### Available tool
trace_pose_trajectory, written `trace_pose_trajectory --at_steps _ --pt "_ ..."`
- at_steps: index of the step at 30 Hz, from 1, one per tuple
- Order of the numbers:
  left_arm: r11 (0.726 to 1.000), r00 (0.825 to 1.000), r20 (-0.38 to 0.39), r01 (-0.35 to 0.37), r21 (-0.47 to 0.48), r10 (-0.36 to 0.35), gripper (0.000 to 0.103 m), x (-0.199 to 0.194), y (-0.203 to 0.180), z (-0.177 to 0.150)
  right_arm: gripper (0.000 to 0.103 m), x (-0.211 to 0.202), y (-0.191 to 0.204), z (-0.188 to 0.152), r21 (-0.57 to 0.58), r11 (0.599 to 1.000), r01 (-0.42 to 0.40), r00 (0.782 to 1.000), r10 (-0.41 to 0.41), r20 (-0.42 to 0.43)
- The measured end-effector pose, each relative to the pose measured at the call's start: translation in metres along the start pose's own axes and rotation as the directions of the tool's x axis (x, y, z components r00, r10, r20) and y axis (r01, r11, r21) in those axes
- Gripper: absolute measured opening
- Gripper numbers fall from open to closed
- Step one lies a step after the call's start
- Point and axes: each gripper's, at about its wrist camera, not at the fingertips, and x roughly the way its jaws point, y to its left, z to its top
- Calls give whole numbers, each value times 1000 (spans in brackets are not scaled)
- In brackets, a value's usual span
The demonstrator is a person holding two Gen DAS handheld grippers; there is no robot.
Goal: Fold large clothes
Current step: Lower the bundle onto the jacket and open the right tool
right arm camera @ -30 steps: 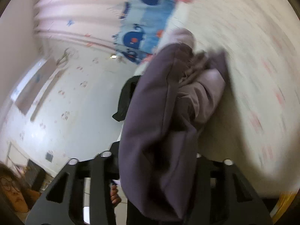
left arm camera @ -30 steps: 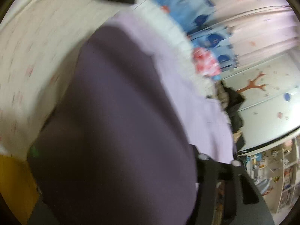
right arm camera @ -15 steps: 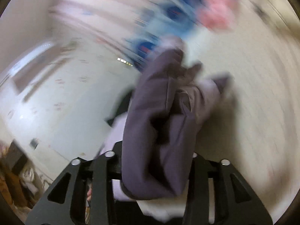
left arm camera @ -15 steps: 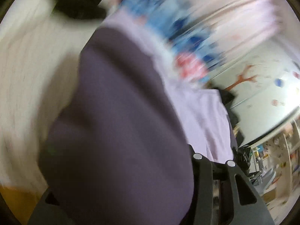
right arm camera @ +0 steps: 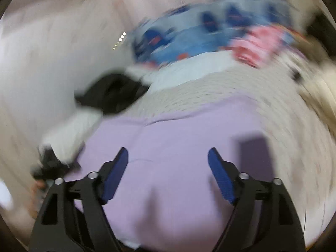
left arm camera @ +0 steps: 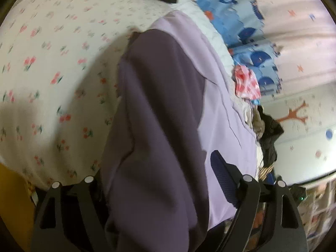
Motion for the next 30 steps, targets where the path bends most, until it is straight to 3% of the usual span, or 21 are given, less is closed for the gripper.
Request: trace_pose_trajectory --at_steps 2,4,6,8,10,12,15,16,17,18,20,23,25,28,30 --pt "999 1000 -5 -7 -39 7 79 -6 13 -5 77 50 11 -2 -52 997 58 992 -64 -113" --pt "996 1000 -19 18 -85 -20 80 -7 27 -13 84 107 7 -24 -58 992 108 948 -120 -293" --pt "993 998 -50 35 -109 -40 85 1 25 -18 85 116 13 -28 -102 987 123 943 -149 -298" --pt "996 998 -60 27 -88 -33 85 8 14 -23 85 108 15 -22 -63 988 139 938 -152 -311" --pt "997 999 -35 5 -72 -7 85 7 10 -26 85 92 32 -7 -62 990 127 953 -139 -268" --pt "993 1000 1 10 -116 -10 85 1 18 -27 85 82 46 7 -132 980 150 960 -176 -217" --pt "990 999 35 25 -138 -20 85 -6 22 -32 86 102 41 23 -109 981 160 959 -181 -217" --pt "992 1000 29 16 -123 -12 86 -3 18 -32 86 123 34 22 -101 978 181 944 -202 -263" --pt "994 1000 28 10 -110 -7 86 1 13 -30 88 150 28 13 -117 973 198 910 -227 -348" --pt "995 1000 27 10 -101 -7 86 7 9 -27 93 173 26 21 -133 972 195 896 -231 -378" --pt "997 999 43 23 -76 -20 86 15 -5 -20 93 175 29 22 -152 967 204 890 -248 -383" --pt "998 997 66 32 -50 -29 85 11 -14 -19 92 138 43 31 -130 979 155 926 -190 -327" --pt "999 998 64 19 -28 -17 79 10 -13 -22 92 103 58 27 -187 970 154 942 -202 -270" --pt "998 996 92 17 -57 -12 73 21 -13 -18 93 116 57 -8 -238 960 149 904 -230 -360" --pt "997 993 113 37 -63 -30 66 17 -11 -23 94 116 54 -16 -243 959 146 913 -225 -339"
